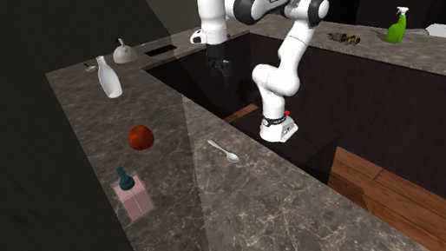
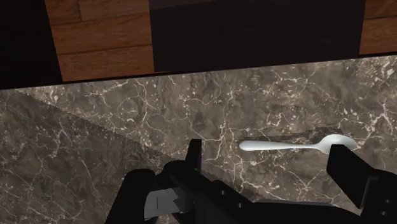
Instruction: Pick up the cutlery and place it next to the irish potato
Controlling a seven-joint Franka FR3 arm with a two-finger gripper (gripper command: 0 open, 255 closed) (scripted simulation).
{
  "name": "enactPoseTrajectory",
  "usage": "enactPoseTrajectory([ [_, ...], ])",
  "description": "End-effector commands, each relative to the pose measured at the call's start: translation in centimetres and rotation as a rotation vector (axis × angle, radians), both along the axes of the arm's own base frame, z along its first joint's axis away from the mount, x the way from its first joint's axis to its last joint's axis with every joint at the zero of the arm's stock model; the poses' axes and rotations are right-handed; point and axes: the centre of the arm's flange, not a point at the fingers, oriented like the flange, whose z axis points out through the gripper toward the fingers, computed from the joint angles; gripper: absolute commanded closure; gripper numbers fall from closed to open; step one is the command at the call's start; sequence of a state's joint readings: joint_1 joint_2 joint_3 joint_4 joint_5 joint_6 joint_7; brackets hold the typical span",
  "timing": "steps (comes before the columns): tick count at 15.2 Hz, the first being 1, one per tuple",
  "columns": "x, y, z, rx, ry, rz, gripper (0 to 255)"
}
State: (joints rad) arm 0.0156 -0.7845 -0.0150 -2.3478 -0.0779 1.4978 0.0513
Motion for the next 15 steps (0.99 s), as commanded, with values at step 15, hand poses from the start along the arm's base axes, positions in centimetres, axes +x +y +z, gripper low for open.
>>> enactPoseTrajectory([
  [15,3.9,10.2,-13.9,0.020,-0.138,0.050,0],
])
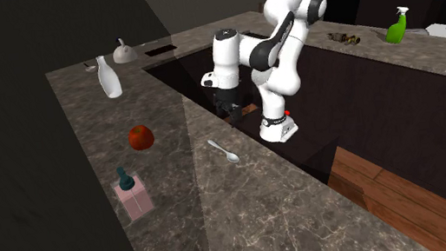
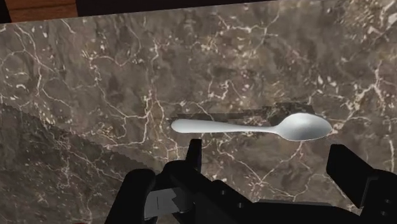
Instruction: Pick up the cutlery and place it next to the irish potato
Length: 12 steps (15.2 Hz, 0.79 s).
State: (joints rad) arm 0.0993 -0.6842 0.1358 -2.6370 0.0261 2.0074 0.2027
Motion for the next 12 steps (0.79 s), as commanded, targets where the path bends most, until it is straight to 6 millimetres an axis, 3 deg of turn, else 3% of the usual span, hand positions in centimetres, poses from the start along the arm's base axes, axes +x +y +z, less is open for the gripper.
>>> enactPoseTrajectory([
  [1,0.6,1.7,-2.0,0.004,-0.023,0.007,0],
  [8,3.1,7.0,-8.6,0.014,-0.092,0.032,0],
  [12,3.5,7.1,-10.3,0.014,-0.094,0.032,0],
])
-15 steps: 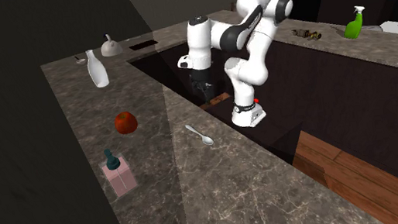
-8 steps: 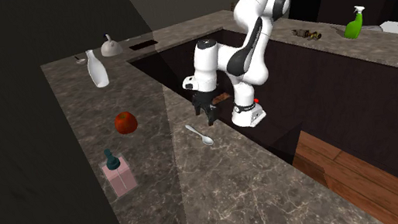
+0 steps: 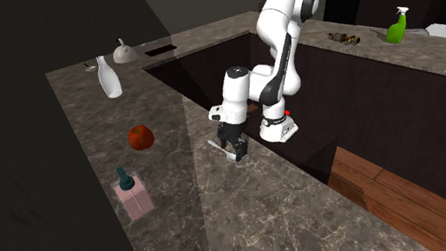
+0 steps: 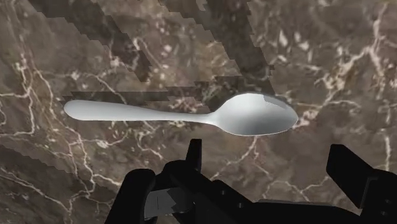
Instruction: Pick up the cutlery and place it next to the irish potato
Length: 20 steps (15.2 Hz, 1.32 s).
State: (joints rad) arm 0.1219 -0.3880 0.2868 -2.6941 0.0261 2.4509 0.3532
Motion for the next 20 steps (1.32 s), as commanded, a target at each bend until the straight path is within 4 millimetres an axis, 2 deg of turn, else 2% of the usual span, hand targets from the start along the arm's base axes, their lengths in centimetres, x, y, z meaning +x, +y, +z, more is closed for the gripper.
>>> enactPoseTrajectory([
  [1,0.2,-0.1,-1.1,0.001,-0.002,0.000,0],
  [4,0.5,-0.2,-2.9,0.001,-0.002,0.000,0],
  [12,0.5,-0.2,-2.9,0.001,-0.002,0.000,0],
  [13,0.5,-0.2,-2.9,0.001,-0.002,0.000,255],
  [20,0.5,-0.2,-2.9,0.001,-0.002,0.000,255],
])
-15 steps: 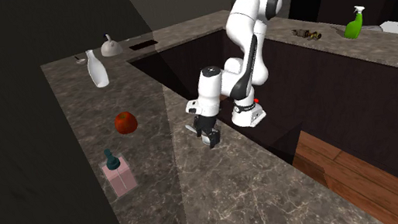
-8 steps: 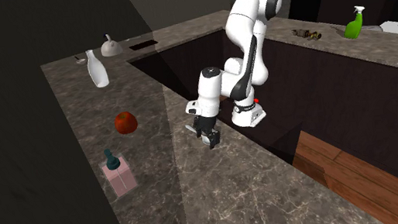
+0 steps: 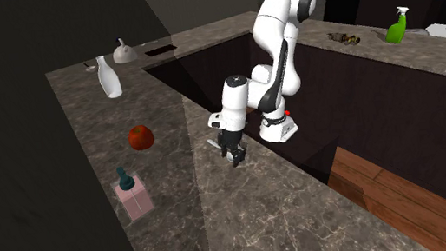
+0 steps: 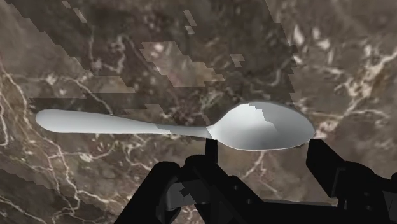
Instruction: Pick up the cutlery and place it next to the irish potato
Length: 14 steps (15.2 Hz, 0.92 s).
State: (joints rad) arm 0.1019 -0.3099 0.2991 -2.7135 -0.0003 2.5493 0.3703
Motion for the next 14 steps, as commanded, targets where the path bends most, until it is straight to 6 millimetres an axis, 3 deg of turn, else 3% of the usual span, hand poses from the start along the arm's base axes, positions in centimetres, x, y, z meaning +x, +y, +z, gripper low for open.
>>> enactPoseTrajectory([
  [1,0.0,0.0,0.0,0.000,0.000,0.000,255],
  [14,0.0,0.0,6.3,0.000,0.000,0.000,255],
])
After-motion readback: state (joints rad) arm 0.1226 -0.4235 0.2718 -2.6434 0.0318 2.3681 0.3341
